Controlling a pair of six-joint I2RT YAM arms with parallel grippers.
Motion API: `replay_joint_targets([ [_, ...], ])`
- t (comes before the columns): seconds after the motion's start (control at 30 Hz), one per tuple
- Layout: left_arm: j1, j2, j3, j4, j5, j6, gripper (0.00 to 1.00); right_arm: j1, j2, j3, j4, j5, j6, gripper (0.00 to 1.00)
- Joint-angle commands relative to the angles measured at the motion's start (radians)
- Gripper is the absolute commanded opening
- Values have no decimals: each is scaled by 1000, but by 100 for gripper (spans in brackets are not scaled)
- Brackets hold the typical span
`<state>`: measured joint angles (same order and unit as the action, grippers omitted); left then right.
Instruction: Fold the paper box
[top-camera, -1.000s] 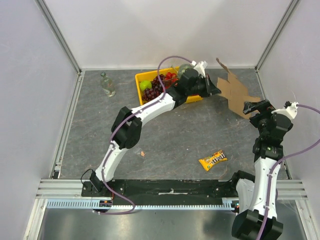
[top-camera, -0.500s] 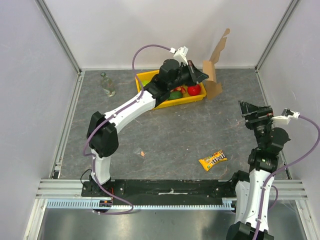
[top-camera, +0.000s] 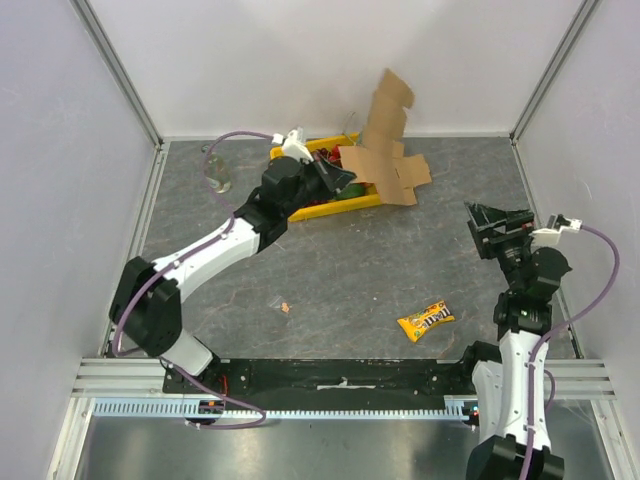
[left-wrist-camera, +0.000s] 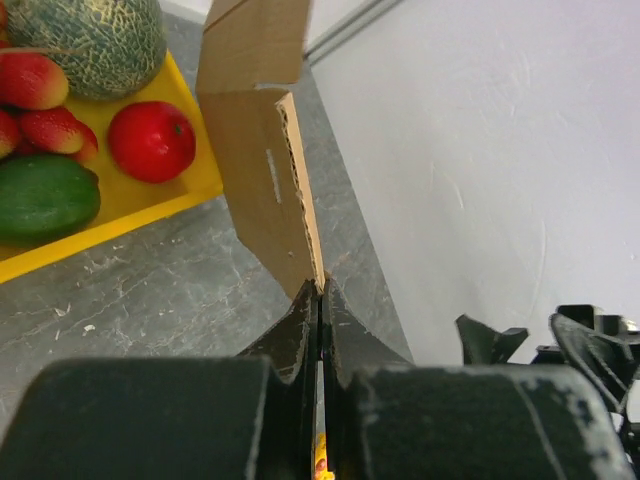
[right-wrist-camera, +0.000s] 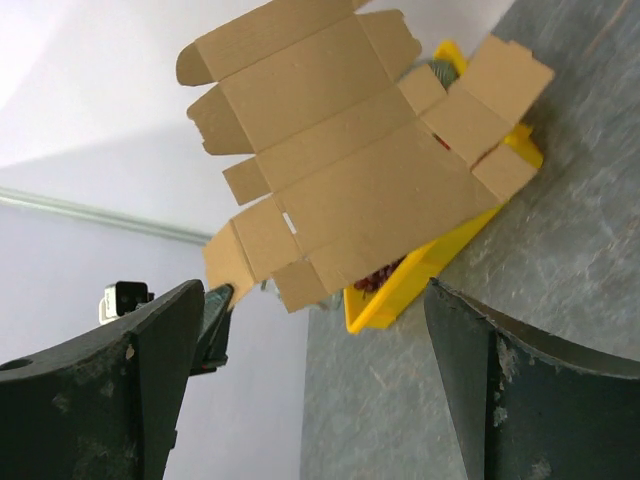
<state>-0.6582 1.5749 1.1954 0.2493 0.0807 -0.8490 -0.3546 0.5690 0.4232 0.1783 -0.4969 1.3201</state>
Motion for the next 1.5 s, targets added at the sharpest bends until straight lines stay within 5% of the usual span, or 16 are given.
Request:
replay_joint_targets([
  [0.0,0,-145,-138,134,-120,-45,2,118,44,49,-63,46,-8,98],
  [0.3,2,-274,-376,182,-216,-70,2,439,213,-72,130,245,96,98],
  [0.73,-3,-311,-504,251,-197,-173,2,686,649,-123,614,396,257,98],
  [1.07,-11,-343,-533,223,-206,-191,2,767,1048,-86,1093,452,370,98],
  [1.47,-9,-411,-588,191,-154,-190,2,779,1380,32,1409,409,458,89],
])
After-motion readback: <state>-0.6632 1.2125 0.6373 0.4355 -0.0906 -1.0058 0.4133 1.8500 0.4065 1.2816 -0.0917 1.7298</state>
